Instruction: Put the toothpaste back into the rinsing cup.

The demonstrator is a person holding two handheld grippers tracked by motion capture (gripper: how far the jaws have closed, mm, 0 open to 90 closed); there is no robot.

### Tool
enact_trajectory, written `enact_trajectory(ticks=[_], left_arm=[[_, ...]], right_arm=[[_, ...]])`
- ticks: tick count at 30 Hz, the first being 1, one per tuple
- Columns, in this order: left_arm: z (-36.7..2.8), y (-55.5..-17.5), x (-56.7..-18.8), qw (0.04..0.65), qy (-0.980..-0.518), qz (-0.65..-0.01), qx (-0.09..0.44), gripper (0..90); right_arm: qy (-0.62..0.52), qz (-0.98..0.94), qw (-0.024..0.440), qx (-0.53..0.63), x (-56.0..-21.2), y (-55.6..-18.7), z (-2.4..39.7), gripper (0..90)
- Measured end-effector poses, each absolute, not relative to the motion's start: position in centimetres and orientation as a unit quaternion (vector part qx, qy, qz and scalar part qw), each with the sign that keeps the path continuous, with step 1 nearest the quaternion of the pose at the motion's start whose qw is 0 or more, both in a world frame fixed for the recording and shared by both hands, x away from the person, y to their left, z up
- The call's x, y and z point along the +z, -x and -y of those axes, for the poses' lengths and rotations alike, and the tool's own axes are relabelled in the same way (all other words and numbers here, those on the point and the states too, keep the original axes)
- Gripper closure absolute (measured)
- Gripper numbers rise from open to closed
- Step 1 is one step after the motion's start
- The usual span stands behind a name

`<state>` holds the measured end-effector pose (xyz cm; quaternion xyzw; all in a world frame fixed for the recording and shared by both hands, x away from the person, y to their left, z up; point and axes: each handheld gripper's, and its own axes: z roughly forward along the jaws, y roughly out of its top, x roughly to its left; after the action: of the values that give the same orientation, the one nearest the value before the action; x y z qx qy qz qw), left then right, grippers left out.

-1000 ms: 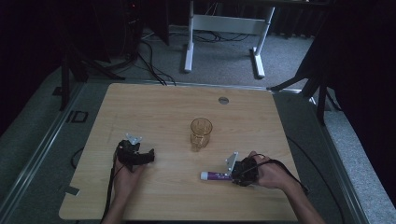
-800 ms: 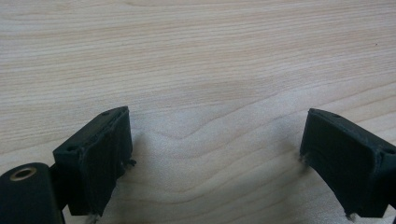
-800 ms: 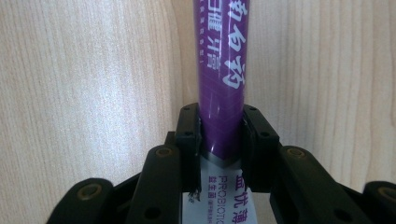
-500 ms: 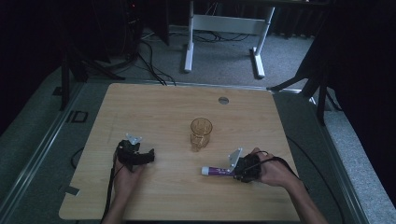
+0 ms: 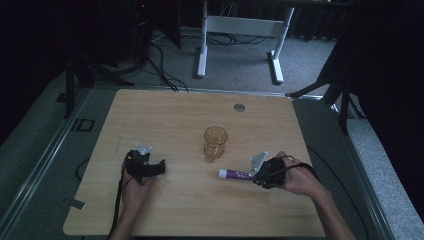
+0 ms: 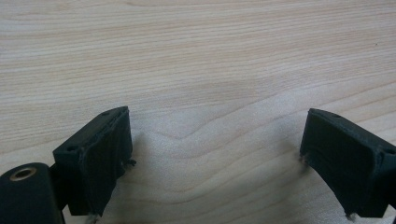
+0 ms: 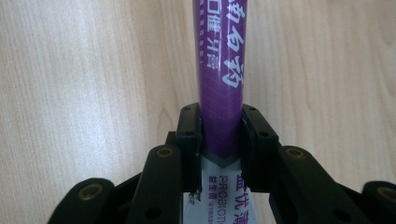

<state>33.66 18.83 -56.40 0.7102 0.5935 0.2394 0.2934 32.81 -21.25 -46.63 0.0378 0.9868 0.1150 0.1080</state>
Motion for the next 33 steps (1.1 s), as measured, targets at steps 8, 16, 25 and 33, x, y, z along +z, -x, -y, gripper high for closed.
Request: enact_trajectory(ticks=[8, 16, 25, 33], left_arm=[[-18.8, -33.7, -56.4, 0.293, -0.710, -0.594, 0.239, 9.4], [-18.8, -33.7, -56.4, 0.293, -0.710, -0.594, 0.239, 9.4], [-18.8, -33.7, -56.4, 0.293, -0.710, -0.594, 0.239, 9.4], [-18.8, -33.7, -56.4, 0.293, -0.710, -0.594, 0.239, 9.4]], right_arm=[[-0.040, -0.984, 0.120, 0.124, -45.6, -33.2, 21.4, 72.2], [-0.043, -0.982, 0.131, 0.128, -44.5, -33.5, 21.4, 72.3], [-0.040, -0.981, 0.144, 0.126, -43.3, -34.0, 21.2, 72.3], [-0.042, -0.980, 0.151, 0.124, -42.4, -34.7, 21.1, 72.5]])
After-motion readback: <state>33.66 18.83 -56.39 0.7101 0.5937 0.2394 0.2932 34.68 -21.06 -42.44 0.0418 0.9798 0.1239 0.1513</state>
